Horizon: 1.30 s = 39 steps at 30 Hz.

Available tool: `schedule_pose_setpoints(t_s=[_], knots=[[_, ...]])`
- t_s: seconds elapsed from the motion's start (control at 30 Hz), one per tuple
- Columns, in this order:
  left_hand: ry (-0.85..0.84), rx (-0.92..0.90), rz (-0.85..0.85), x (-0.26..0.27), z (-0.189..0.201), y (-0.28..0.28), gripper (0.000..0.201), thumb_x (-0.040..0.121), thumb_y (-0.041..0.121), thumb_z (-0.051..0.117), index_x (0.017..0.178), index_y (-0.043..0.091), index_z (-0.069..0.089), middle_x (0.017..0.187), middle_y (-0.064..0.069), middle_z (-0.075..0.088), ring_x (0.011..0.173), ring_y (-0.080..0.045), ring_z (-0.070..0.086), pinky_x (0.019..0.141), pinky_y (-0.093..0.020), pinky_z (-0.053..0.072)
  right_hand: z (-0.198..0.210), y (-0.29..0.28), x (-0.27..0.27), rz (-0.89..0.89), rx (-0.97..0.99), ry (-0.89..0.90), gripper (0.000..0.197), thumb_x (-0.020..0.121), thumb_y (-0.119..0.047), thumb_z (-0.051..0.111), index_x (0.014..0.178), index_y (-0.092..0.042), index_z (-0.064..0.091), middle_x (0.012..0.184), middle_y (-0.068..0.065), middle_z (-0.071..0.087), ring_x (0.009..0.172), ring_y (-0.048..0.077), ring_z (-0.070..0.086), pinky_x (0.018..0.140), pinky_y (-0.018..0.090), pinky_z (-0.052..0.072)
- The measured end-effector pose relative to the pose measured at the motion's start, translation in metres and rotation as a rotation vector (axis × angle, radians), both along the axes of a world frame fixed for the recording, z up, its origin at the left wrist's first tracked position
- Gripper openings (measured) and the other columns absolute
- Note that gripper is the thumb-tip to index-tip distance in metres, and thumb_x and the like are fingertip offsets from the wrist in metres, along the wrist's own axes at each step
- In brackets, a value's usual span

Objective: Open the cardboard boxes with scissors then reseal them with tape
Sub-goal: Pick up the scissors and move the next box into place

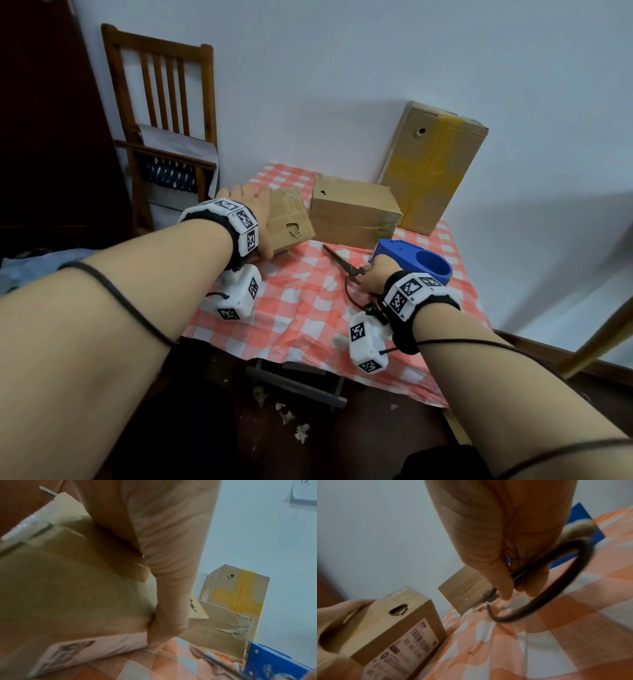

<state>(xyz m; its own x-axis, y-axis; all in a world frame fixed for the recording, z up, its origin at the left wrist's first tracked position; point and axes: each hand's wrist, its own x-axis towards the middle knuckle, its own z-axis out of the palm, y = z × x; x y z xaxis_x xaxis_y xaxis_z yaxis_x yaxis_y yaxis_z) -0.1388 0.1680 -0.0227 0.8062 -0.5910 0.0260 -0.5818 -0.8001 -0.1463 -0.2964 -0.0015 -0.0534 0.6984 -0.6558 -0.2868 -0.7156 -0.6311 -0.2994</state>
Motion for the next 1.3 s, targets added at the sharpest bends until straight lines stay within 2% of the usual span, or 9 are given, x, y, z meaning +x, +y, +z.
schedule_pose_setpoints(t_s=[0.17, 0.3, 0.47, 0.7, 0.83, 1.0, 1.07, 1.17, 1.3], knots=[[-0.023, -0.002, -0.003, 0.000, -0.003, 0.001, 0.112, 0.045, 0.061, 0.081, 0.132, 0.016, 0.028, 0.120, -0.010, 0.043, 0.112, -0.029, 0.046, 0.093, -0.040, 0.036, 0.015, 0.015, 0.013, 0.148, -0.199, -0.054, 0.009, 0.090, -0.008, 0.052, 0.083, -0.006, 0.057, 0.089, 0.010, 0.060, 0.087, 0.028, 0.059, 0.073, 0.033, 0.049], [-0.017, 0.002, -0.009, 0.001, -0.003, 0.001, 0.110, 0.046, 0.060, 0.083, 0.132, 0.015, 0.029, 0.121, -0.011, 0.043, 0.113, -0.029, 0.045, 0.093, -0.039, 0.036, 0.029, 0.032, 0.032, 0.384, -0.085, -0.350, 0.040, 0.080, 0.001, 0.050, 0.111, -0.020, 0.062, 0.110, 0.004, 0.050, 0.106, 0.022, 0.052, 0.089, 0.032, 0.047], [-0.030, 0.004, -0.016, 0.002, -0.004, 0.001, 0.109, 0.049, 0.058, 0.082, 0.133, 0.013, 0.029, 0.123, -0.012, 0.043, 0.114, -0.029, 0.044, 0.094, -0.040, 0.036, 0.036, 0.047, 0.053, 0.486, -0.115, -0.200, 0.047, 0.082, 0.000, 0.046, 0.119, -0.026, 0.058, 0.113, 0.008, 0.037, 0.116, 0.030, 0.037, 0.094, 0.037, 0.042], [-0.020, 0.002, -0.031, 0.005, -0.004, 0.001, 0.112, 0.048, 0.059, 0.083, 0.134, 0.013, 0.028, 0.125, -0.012, 0.043, 0.116, -0.031, 0.044, 0.095, -0.043, 0.037, 0.039, 0.054, 0.072, 0.476, -0.216, -0.102, 0.041, 0.081, -0.012, 0.061, 0.119, -0.029, 0.060, 0.118, 0.008, 0.035, 0.118, 0.028, 0.032, 0.090, 0.034, 0.037], [-0.004, 0.000, -0.026, 0.005, -0.003, 0.001, 0.115, 0.047, 0.059, 0.084, 0.135, 0.012, 0.027, 0.126, -0.012, 0.043, 0.118, -0.031, 0.043, 0.096, -0.042, 0.035, 0.038, 0.061, 0.080, 0.457, -0.271, -0.045, 0.012, 0.079, -0.025, 0.065, 0.091, -0.023, 0.065, 0.113, 0.008, 0.035, 0.116, 0.030, 0.034, 0.084, 0.034, 0.036], [0.007, 0.008, -0.015, 0.004, -0.002, 0.000, 0.120, 0.047, 0.058, 0.084, 0.140, 0.013, 0.024, 0.130, -0.012, 0.041, 0.122, -0.030, 0.040, 0.098, -0.042, 0.033, 0.040, 0.061, 0.093, 0.237, -0.138, -0.025, 0.053, 0.080, -0.037, 0.064, 0.128, -0.017, 0.056, 0.132, 0.011, 0.039, 0.123, 0.028, 0.038, 0.101, 0.035, 0.040], [0.017, 0.015, 0.004, 0.003, -0.001, -0.002, 0.122, 0.048, 0.056, 0.086, 0.142, 0.013, 0.021, 0.133, -0.012, 0.038, 0.125, -0.030, 0.038, 0.101, -0.042, 0.031, 0.046, 0.064, 0.095, 0.189, 0.026, -0.050, 0.047, 0.090, -0.030, 0.052, 0.131, -0.008, 0.049, 0.130, 0.011, 0.044, 0.118, 0.026, 0.045, 0.097, 0.033, 0.042], [0.032, 0.014, 0.011, 0.001, 0.000, -0.002, 0.123, 0.050, 0.055, 0.085, 0.144, 0.014, 0.018, 0.135, -0.013, 0.036, 0.127, -0.031, 0.036, 0.103, -0.044, 0.031, 0.051, 0.068, 0.097, 0.279, 0.192, -0.071, 0.030, 0.099, -0.010, 0.035, 0.123, -0.001, 0.052, 0.118, 0.017, 0.050, 0.089, 0.020, 0.048, 0.068, 0.028, 0.040], [0.022, 0.014, -0.008, 0.000, 0.000, -0.001, 0.123, 0.048, 0.059, 0.084, 0.143, 0.014, 0.020, 0.134, -0.012, 0.037, 0.126, -0.031, 0.037, 0.102, -0.043, 0.031, 0.050, 0.071, 0.097, 0.318, 0.201, -0.069, 0.038, 0.101, -0.010, 0.038, 0.135, 0.005, 0.044, 0.140, 0.020, 0.046, 0.096, 0.016, 0.039, 0.079, 0.026, 0.035]])
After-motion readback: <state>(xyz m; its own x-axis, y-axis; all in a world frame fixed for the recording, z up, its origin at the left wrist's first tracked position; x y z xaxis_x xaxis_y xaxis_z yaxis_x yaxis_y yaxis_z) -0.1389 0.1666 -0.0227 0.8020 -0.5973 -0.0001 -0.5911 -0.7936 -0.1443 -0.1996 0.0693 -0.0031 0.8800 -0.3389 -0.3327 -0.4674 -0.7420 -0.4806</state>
